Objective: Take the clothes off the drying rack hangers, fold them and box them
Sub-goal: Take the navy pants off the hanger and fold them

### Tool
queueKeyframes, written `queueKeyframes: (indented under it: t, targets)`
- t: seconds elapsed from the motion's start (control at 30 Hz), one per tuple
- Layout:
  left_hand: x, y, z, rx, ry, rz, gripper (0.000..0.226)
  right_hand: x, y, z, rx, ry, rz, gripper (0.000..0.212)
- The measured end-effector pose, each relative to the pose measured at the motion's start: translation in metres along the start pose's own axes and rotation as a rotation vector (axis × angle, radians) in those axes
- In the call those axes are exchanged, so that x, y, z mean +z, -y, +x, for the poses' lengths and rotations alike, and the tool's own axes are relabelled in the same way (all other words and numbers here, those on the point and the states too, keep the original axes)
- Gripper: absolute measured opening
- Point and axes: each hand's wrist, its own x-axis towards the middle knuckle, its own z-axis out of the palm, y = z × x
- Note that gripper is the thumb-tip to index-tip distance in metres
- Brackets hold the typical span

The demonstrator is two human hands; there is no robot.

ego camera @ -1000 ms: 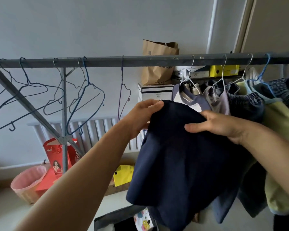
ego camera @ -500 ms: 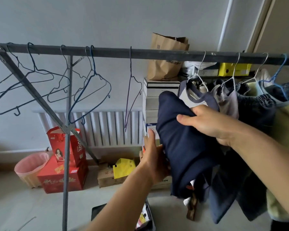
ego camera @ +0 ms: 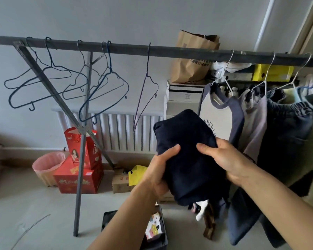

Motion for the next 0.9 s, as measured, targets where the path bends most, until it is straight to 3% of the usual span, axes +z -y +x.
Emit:
queueKeyframes:
  t: [0.1, 0.2, 0.27, 0.33, 0.43, 0.5, 0.6, 0.73, 0.8, 0.9]
  targets:
    - [-0.006, -0.001, 0.004, 0.154, -0.104, 0.187, 0.046, -0.007, -0.007, 0.009, -0.056, -0.107, -0.239, 0.033]
    - [-0.015, -0.007, -0.002, 0.296, -0.101, 0.498, 0.048, -0.011, 0.005, 0.016, -0.316, -0.187, -0.364, 0.037]
    - [-0.021, -0.010, -0.007, 0.356, -0.069, 0.699, 0.050, -0.007, 0.021, 0.016, -0.472, -0.090, -0.394, 0.024]
    - [-0.024, -0.012, -0.013, 0.378, -0.061, 0.825, 0.048, 0.002, 0.034, 0.016, -0.559, 0.048, -0.547, 0.028]
    - [-0.025, -0.015, -0.025, 0.378, -0.067, 0.882, 0.048, 0.022, 0.046, 0.014, -0.664, 0.064, -0.957, 0.037]
    - [-0.026, -0.017, -0.034, 0.371, -0.085, 0.892, 0.049, 0.037, 0.046, 0.014, -0.710, 0.058, -1.065, 0.031]
    - [-0.034, -0.022, -0.045, 0.324, -0.121, 0.896, 0.046, 0.055, 0.044, 0.025, -0.614, 0.059, -0.965, 0.037]
    - [-0.052, -0.036, -0.057, 0.119, -0.085, 0.795, 0.031, 0.081, 0.026, 0.048, -0.253, 0.122, -0.591, 0.043]
    - [-0.065, -0.035, -0.059, 0.045, -0.105, 0.659, 0.024, 0.092, 0.011, 0.057, -0.185, 0.153, -0.707, 0.044]
    - [-0.095, -0.027, -0.066, -0.027, -0.169, 0.458, 0.024, 0.107, -0.003, 0.064, -0.236, 0.045, -0.911, 0.043]
